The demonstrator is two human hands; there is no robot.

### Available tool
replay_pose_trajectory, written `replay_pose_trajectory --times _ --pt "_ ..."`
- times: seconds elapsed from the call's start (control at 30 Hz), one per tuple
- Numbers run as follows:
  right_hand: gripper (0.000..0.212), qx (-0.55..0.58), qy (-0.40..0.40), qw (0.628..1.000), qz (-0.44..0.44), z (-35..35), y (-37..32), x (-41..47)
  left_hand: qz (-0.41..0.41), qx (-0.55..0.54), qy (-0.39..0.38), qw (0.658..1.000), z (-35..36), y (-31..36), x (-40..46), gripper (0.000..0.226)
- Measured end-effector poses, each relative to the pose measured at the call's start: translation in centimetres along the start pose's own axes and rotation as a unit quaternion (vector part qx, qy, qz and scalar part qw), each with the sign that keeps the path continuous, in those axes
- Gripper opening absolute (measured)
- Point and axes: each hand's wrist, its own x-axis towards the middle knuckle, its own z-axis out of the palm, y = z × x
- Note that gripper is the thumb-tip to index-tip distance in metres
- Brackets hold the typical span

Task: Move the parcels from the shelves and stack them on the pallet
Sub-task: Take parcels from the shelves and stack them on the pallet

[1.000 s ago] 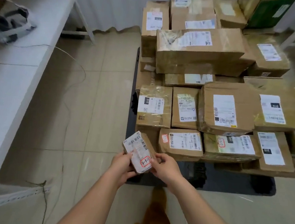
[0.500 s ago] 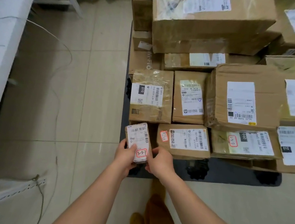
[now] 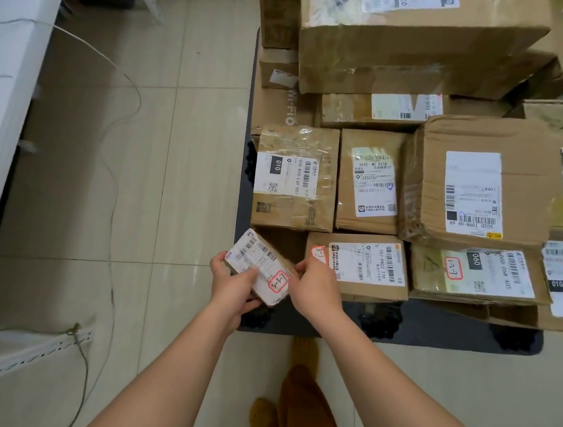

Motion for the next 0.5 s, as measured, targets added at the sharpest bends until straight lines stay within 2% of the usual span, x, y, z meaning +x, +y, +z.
replay_pose_trajectory --times 0.17,0.2,0.27,0.33,0.4,0.5 --pt "0.014 -0.013 -0.040 0.998 0.054 0.4 1.0 -0.9 0.068 0.085 0.008 0.994 1.0 -0.4 -0.2 0.079" --pt "0.018 -0.010 -0.038 0.998 0.057 0.4 1.1 -1.0 0.073 0.093 0.013 0.993 1.3 -0.4 -0.3 0.076" --pt "0.024 0.009 -0.025 0.998 0.052 0.2 1.1 -1.1 0.068 0.094 0.019 0.993 2.0 -0.3 -0.3 0.057" --pt "0.023 0.026 -0.019 0.999 0.043 0.1 1.3 -1.2 0.066 0.094 0.022 0.993 2.3 -0.5 -0.3 0.042" --pt "0.014 0.009 -0.037 0.999 0.030 -0.1 1.5 -1.2 0.075 0.097 0.024 0.992 2.4 -0.8 -0.4 0.041" --pt "0.018 0.012 -0.055 0.998 0.032 0.0 2.0 -1.0 0.085 0.105 0.008 0.991 2.3 -1.2 -0.5 0.049"
